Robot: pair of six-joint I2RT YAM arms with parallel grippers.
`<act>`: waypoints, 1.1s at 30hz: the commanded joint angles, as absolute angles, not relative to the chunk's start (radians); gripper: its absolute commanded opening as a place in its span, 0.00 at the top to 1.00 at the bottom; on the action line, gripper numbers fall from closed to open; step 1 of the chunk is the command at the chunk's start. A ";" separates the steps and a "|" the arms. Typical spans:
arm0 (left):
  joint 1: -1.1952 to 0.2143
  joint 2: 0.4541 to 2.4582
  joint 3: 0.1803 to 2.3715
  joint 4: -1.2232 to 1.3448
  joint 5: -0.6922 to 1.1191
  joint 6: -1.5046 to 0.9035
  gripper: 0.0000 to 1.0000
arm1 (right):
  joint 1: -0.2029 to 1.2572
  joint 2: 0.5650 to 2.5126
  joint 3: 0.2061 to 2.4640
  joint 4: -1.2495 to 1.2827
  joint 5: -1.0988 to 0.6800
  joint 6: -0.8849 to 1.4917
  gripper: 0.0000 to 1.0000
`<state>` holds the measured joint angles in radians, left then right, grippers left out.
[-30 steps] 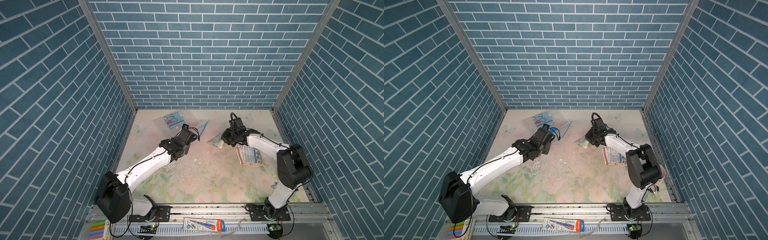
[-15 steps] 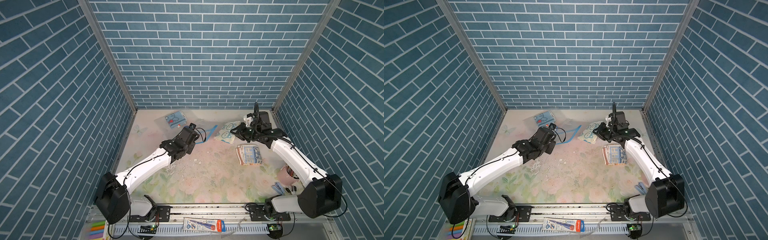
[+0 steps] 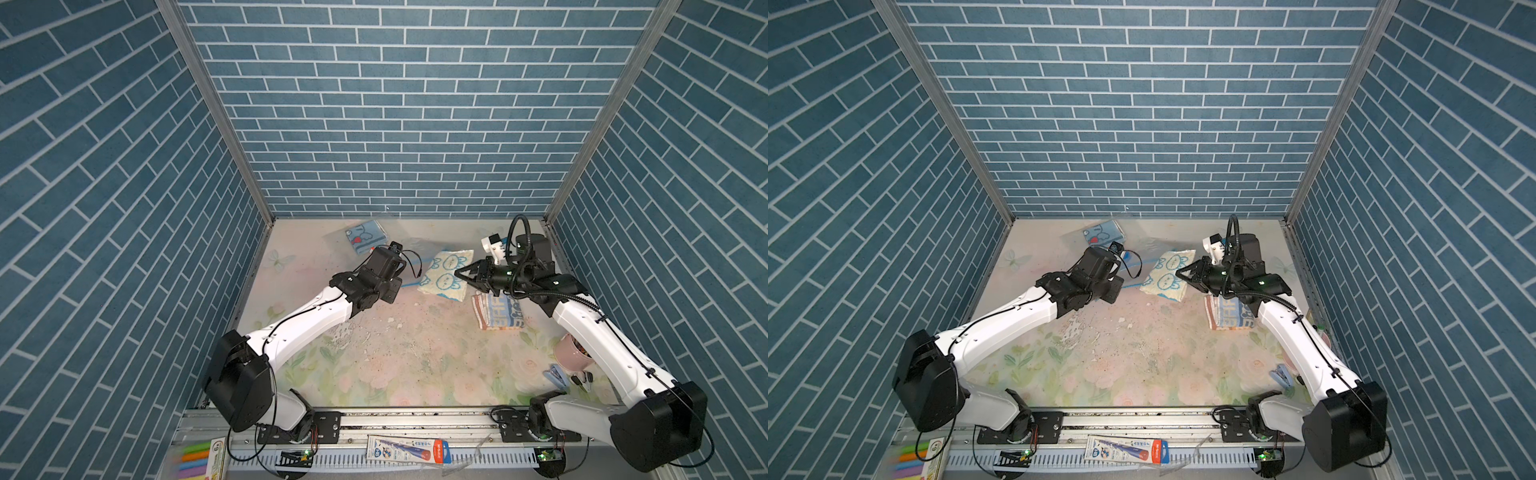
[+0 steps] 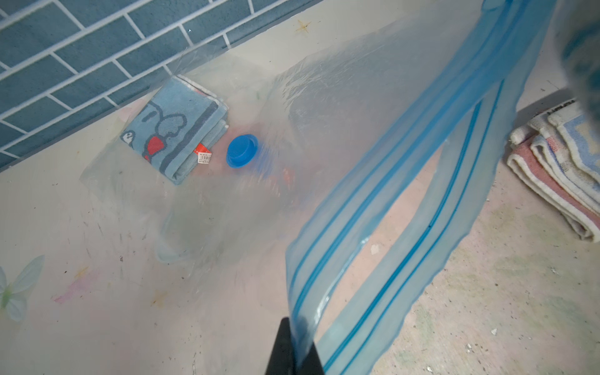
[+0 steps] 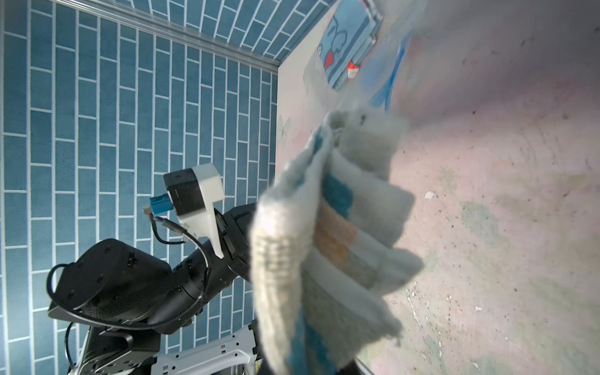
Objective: Place the folded towel into the vacuum bag
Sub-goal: Place the towel in the vacuum bag.
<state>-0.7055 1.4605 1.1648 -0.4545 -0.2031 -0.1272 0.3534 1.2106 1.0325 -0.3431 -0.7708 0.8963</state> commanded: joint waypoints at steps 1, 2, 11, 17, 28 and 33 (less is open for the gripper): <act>-0.707 1.474 1.199 -0.442 -0.177 -0.151 1.00 | 0.360 1.214 1.014 -0.231 -0.865 0.959 0.85; -0.707 1.477 1.201 -0.443 -0.177 -0.154 1.00 | 0.364 1.215 1.008 -0.218 -0.874 0.968 0.85; -0.707 1.497 1.210 -0.436 -0.193 -0.170 1.00 | 0.432 1.270 0.986 -0.145 -0.939 1.014 0.85; -0.707 1.497 1.212 -0.431 -0.205 -0.178 1.00 | 0.442 1.304 0.979 -0.141 -0.965 1.023 0.85; -0.707 1.464 1.203 -0.409 -0.194 -0.196 1.00 | 0.442 1.393 0.976 -0.124 -0.955 1.068 0.85; -0.708 1.459 1.195 -0.405 -0.166 -0.190 1.00 | 0.437 1.432 0.997 -0.011 -0.936 1.156 0.85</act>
